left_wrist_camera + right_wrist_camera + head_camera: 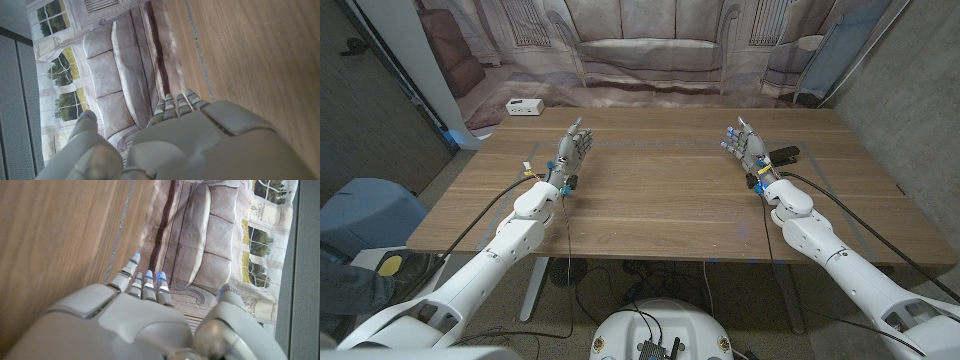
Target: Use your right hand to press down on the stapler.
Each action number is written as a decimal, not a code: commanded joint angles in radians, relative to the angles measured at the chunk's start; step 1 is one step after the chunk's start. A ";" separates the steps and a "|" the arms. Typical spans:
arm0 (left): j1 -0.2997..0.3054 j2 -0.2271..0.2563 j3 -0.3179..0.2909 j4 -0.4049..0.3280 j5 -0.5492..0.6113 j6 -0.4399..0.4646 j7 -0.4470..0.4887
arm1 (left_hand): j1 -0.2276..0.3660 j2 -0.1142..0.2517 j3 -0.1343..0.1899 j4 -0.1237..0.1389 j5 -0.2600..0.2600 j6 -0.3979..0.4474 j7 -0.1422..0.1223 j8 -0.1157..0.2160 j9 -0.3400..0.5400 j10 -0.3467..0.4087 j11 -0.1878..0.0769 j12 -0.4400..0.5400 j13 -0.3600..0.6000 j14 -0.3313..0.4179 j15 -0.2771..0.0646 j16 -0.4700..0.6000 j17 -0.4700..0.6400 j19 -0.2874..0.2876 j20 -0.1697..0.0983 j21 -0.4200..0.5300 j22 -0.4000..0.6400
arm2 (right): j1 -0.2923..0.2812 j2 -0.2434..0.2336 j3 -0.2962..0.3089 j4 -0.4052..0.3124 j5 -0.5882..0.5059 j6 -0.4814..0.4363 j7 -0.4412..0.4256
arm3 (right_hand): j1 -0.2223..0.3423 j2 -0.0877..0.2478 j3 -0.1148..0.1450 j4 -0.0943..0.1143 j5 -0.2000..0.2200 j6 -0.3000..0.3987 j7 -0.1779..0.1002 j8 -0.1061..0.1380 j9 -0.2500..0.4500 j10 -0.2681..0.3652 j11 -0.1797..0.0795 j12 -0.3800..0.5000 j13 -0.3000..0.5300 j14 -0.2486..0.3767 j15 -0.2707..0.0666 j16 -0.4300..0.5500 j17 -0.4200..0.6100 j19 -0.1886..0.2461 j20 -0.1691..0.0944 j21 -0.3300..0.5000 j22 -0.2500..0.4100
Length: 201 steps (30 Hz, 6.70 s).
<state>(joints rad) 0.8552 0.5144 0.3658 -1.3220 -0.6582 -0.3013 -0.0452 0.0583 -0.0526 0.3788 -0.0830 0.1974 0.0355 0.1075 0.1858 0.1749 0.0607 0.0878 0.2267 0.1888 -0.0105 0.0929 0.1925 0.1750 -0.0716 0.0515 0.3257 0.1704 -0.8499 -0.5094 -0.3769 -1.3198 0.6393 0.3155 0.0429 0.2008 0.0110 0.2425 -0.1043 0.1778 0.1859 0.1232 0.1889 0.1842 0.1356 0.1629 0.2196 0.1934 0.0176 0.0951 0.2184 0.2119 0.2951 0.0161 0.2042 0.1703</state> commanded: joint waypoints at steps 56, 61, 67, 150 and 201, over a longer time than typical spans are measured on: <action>0.151 0.106 -0.057 -0.276 0.023 -0.032 0.049 | 0.027 0.017 0.006 -0.024 -0.007 0.140 -0.004 0.015 0.002 0.140 0.002 0.021 0.005 0.144 -0.009 0.012 0.004 0.128 -0.017 -0.026 0.004 | -0.148 -0.137 0.060 -0.216 -0.165 0.132 -0.078 | 0.000 0.001 -0.010 -0.012 0.006 0.074 -0.060 0.014 0.005 0.069 -0.016 0.000 0.001 0.041 -0.029 0.000 -0.001 -0.046 -0.021 -0.007 0.002; 0.165 0.113 -0.073 -0.283 0.027 -0.050 0.054 | 0.028 0.018 0.006 -0.025 -0.007 0.143 -0.004 0.014 0.002 0.144 0.001 0.021 0.005 0.146 -0.010 0.011 0.004 0.132 -0.016 -0.028 0.005 | -0.148 -0.130 0.055 -0.214 -0.185 0.141 -0.089 | 0.003 0.003 -0.009 -0.014 0.007 0.069 -0.057 0.012 0.005 0.061 -0.016 -0.004 0.001 0.040 -0.029 -0.001 -0.002 -0.033 -0.023 -0.003 0.002; 0.170 0.121 -0.077 -0.285 0.038 -0.051 0.059 | 0.029 0.018 0.006 -0.026 -0.007 0.146 -0.004 0.014 0.002 0.147 0.000 0.021 0.005 0.148 -0.010 0.010 0.004 0.134 -0.014 -0.031 0.005 | -0.146 -0.133 0.062 -0.220 -0.210 0.145 -0.109 | 0.007 0.006 -0.007 -0.016 0.007 0.063 -0.056 0.009 0.005 0.056 -0.018 -0.007 0.001 0.040 -0.028 -0.003 -0.002 -0.020 -0.023 0.001 0.002; 0.160 0.149 -0.077 -0.329 0.080 -0.034 0.065 | 0.035 0.024 0.003 -0.035 -0.010 0.180 0.001 0.011 0.003 0.179 -0.005 0.013 0.007 0.186 -0.008 0.008 0.005 0.143 -0.003 -0.069 0.006 | -0.206 -0.276 0.192 -0.245 -0.436 0.028 -0.322 | 0.025 0.011 -0.014 -0.029 0.010 0.056 -0.049 0.017 0.006 0.068 -0.031 -0.008 0.004 0.086 -0.043 0.005 -0.003 0.054 -0.032 0.005 0.001; 0.170 0.142 -0.061 -0.361 0.096 -0.016 0.087 | 0.036 0.027 0.001 -0.037 -0.010 0.190 -0.001 0.008 0.003 0.188 -0.004 0.007 0.007 0.194 -0.009 0.003 0.005 0.146 0.000 -0.087 0.007 | -0.230 -0.417 0.170 -0.336 -0.744 -0.279 -0.505 | 0.032 0.006 -0.020 -0.032 0.018 0.077 -0.081 0.017 0.007 0.079 -0.065 -0.009 0.005 0.097 -0.067 0.002 -0.002 0.067 -0.045 -0.001 0.001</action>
<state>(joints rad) 1.0183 0.6580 0.3024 -1.6745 -0.5649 -0.3193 0.0332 0.0845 -0.0261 0.3767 -0.1172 0.1887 0.2164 0.1052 0.1960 0.1743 0.2396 0.0839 0.2356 0.1929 0.1752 0.0819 0.1959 0.1745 0.0697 0.0503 0.2399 0.1744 -1.0849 -0.8927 -0.1861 -1.6304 -0.0344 0.1246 -0.4338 0.2231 0.0147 0.2252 -0.1350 0.1855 0.2627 0.0494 0.2037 0.1883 0.2124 0.1032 0.2077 0.1928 0.1091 0.0357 0.2184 0.2094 0.3577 -0.0286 0.2039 0.1697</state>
